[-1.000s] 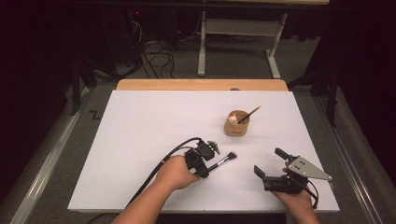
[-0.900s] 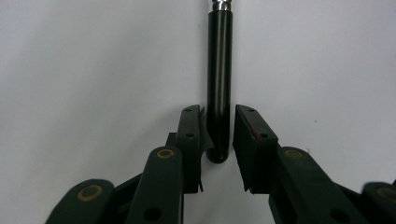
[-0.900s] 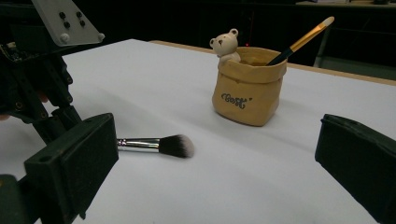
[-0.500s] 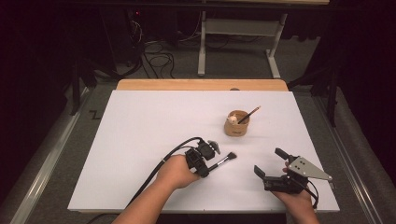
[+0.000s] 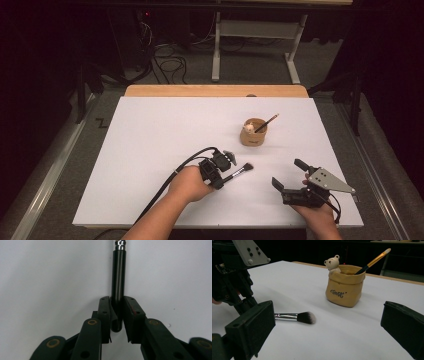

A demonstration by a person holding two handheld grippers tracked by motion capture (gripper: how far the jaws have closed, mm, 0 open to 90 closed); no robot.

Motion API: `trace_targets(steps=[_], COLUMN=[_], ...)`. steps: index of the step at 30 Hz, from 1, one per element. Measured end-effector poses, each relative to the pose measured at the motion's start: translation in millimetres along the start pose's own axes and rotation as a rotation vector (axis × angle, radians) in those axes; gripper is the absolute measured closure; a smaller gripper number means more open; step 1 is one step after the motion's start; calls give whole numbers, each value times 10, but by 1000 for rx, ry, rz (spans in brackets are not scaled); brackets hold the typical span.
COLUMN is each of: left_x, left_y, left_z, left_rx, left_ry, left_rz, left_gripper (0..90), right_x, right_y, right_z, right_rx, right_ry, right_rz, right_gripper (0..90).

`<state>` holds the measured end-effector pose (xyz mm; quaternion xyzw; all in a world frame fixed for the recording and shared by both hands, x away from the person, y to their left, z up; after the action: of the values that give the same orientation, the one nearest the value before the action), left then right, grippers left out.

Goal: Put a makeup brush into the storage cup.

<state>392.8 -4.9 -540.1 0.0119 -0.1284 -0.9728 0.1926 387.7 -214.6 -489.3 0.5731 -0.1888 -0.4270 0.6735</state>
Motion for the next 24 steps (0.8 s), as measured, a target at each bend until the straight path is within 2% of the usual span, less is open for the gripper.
trace_targets(steps=[4,16,24], left_x=[-10,-11,-32], left_y=[0,-6,-22], left_z=[-2,2,25], left_rx=[0,6,8], left_ry=[0,-2,17], left_rz=[8,-2,5], left_gripper=[783,795,796], right_x=[-2,-1,4], right_y=[-2,0,1], right_z=[-2,6,5], right_rx=[0,0,1], right_ry=[1,2,1], right_rz=[2,-4,-3], right_gripper=[3,3,3])
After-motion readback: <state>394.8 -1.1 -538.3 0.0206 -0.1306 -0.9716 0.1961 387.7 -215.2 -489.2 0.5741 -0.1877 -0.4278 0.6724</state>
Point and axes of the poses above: each handheld gripper's, and its own axes: z roughly backward along the jaws, y roughly out of its top, x roughly to its right, the point moved 9 cm from there along -z, roughly forward along the jaws, and after that the axes turned 14 degrees about -z, right-handed, at the moved point
